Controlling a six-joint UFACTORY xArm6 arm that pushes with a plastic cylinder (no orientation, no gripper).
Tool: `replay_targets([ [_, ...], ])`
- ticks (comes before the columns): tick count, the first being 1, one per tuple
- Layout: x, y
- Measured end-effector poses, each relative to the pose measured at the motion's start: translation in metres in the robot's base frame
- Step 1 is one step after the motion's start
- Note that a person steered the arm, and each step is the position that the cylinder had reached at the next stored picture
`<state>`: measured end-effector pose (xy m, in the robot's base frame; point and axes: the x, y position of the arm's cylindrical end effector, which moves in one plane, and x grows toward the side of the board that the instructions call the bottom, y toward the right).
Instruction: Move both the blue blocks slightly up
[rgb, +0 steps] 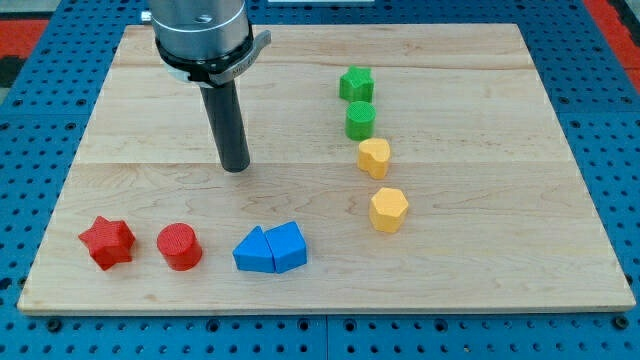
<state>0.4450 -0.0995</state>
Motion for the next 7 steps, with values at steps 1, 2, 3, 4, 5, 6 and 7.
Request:
replay_targets([
  [1,0.000,-0.002],
  [2,0.019,-0.011],
  [3,0.041,0.038],
  [4,0.050,0.068],
  [5,0.077,0.073],
  [6,0.099,0.150],
  [7,0.150,0.146],
])
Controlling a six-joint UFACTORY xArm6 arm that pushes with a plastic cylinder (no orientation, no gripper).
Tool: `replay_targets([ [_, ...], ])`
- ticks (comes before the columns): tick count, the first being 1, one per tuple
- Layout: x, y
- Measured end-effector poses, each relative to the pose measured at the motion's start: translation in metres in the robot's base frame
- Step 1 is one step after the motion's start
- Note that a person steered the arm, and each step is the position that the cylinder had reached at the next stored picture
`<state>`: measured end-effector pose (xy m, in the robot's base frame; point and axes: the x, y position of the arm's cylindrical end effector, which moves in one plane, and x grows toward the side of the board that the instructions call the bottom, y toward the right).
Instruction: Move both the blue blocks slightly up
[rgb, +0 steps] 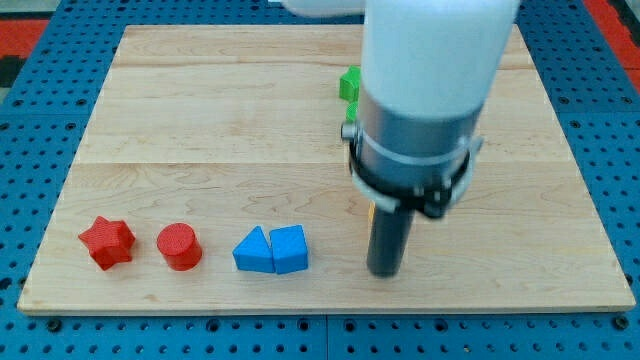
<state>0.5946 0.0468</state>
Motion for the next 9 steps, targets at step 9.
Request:
replay_targets([
  [9,-0.021,-0.115],
])
